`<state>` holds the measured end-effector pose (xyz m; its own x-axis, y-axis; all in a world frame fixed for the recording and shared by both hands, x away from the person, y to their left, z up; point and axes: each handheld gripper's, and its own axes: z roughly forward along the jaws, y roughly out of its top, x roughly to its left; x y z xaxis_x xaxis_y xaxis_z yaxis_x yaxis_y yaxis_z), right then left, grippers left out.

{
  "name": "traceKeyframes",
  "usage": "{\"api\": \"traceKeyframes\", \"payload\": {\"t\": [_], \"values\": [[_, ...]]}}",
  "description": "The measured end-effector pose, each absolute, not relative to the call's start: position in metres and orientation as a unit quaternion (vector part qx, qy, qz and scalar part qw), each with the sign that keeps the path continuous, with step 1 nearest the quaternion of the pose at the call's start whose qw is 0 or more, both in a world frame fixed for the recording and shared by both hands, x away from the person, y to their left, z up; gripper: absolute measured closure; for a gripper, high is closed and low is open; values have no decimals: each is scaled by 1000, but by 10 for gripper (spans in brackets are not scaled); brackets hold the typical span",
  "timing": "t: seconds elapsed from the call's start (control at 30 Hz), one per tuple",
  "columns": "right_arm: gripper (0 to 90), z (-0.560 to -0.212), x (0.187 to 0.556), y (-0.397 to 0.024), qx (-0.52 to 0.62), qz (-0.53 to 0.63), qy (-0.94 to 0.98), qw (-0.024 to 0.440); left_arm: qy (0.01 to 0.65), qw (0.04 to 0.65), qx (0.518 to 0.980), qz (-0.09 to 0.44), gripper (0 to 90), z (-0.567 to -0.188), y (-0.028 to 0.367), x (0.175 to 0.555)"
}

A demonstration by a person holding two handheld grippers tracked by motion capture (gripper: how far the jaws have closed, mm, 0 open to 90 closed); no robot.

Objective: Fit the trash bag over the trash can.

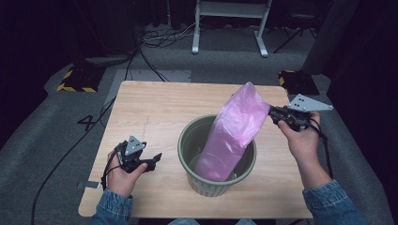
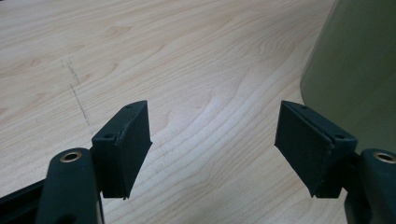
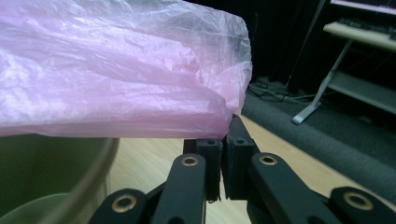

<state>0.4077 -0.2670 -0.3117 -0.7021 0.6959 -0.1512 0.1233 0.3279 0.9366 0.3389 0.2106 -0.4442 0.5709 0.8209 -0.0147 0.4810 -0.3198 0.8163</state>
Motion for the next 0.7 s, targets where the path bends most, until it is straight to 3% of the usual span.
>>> {"api": "traceKeyframes", "payload": {"t": [0.33, 0.7], "values": [[872, -279, 388, -256, 241, 505, 774, 298, 390, 422, 788, 221, 267, -415, 206, 337], [872, -279, 385, -249, 243, 480, 787, 303, 337, 463, 790, 219, 256, -369, 189, 322]]}}
